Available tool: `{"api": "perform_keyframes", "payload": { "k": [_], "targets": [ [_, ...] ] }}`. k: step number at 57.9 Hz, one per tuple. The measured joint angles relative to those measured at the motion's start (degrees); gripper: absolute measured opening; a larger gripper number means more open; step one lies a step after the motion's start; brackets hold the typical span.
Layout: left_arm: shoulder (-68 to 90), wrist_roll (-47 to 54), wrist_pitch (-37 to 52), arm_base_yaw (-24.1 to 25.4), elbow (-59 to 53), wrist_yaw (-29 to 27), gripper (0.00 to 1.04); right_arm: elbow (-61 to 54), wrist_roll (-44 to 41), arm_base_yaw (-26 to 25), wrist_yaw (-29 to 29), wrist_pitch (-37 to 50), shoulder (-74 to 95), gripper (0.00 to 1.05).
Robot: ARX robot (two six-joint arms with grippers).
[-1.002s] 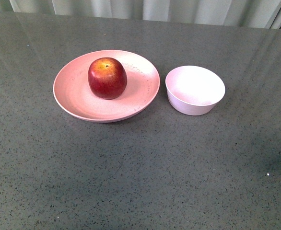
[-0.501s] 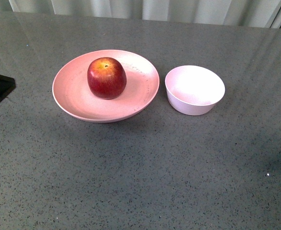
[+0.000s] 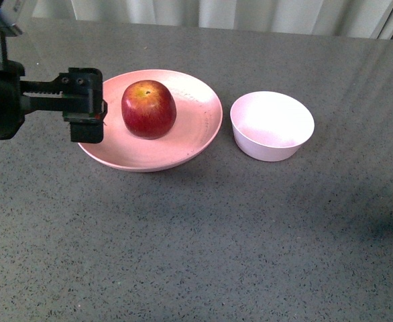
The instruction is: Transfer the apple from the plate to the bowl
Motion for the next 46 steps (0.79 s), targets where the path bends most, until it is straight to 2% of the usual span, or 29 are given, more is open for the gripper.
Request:
{"api": "perform_keyframes", "payload": {
  "k": [46],
  "targets": [
    [13.29,0.07,0.02,-6.25,13.81,1.62,0.96,0.0,0.0,0.0,0.0,0.0,0.0,0.96]
  ]
}}
